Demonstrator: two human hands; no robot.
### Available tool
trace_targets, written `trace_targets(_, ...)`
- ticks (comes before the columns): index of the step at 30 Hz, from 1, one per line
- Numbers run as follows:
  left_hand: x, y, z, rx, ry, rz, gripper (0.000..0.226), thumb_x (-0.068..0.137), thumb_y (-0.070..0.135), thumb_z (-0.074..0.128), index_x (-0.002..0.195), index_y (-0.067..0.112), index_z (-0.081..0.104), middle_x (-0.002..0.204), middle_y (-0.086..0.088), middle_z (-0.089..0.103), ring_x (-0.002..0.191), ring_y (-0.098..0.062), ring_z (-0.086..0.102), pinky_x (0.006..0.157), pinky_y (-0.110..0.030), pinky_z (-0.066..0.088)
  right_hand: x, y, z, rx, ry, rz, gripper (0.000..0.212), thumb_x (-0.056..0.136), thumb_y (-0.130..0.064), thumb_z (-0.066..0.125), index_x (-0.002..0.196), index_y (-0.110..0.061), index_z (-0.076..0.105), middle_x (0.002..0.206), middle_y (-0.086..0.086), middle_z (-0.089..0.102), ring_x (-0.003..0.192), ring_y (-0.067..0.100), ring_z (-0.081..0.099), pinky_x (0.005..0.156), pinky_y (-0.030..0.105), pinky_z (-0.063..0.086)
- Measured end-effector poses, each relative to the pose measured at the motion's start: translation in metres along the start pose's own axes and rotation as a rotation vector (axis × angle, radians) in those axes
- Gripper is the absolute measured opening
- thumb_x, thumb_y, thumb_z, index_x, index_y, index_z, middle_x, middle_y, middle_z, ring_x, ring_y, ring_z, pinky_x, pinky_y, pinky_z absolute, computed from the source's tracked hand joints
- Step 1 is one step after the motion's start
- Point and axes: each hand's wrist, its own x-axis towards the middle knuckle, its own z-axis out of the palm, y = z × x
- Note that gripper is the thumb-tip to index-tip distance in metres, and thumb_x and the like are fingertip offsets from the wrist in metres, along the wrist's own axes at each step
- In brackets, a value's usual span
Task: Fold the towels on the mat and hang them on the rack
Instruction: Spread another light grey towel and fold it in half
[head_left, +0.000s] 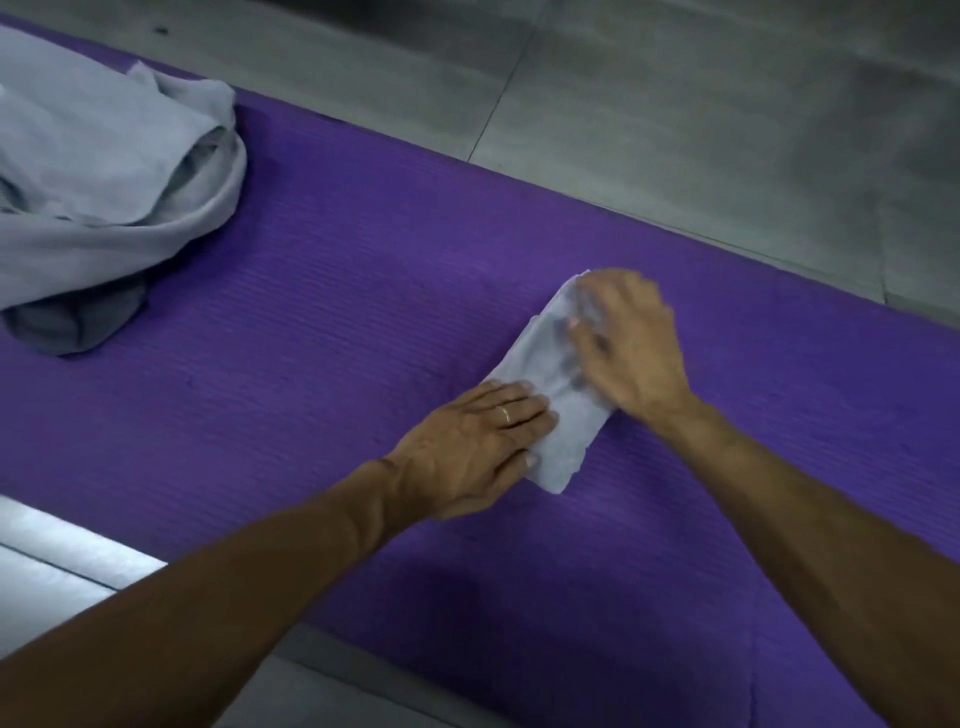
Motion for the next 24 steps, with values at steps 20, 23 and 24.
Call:
trace_targets(20,0.0,0.007,0.017,0.161,0.071,-0.057,0.072,0.071,0.039,0.078,0.135,0.018,0.051,0.138,-0.005,0.054,0.13,-0.026,0.048,0.112,-0.04,0.026,-0.019,0.057,-0.013,-0.376,-0.521,-0.142,0.065,0.089,-0.063,-0.001,0.15,-0.042,-0.003,0.162,-0.01,-0.004,0.15,0.017,-0.003,0.119,0.052,0.002)
trace_targets(23,0.008,0.01,0.016,0.234,0.116,-0.044,0.065,0.069,0.037,0.078,0.126,0.019,0.051,0.126,-0.004,0.061,0.12,-0.027,0.056,0.104,-0.037,0.03,-0.016,0.045,-0.022,-0.418,-0.444,-0.155,0.074,0.083,-0.047,0.001,0.153,-0.03,0.021,0.162,0.002,0.011,0.149,0.025,0.008,0.118,0.05,0.003)
trace_targets(24,0.012,0.011,0.014,0.237,0.144,-0.04,0.054,0.075,0.032,0.069,0.124,0.018,0.05,0.122,-0.003,0.063,0.117,-0.027,0.058,0.102,-0.036,0.03,-0.017,0.039,-0.024,-0.387,-0.4,-0.182,0.075,0.08,-0.04,0.009,0.15,-0.023,0.032,0.16,0.008,0.02,0.148,0.029,0.017,0.118,0.051,0.008)
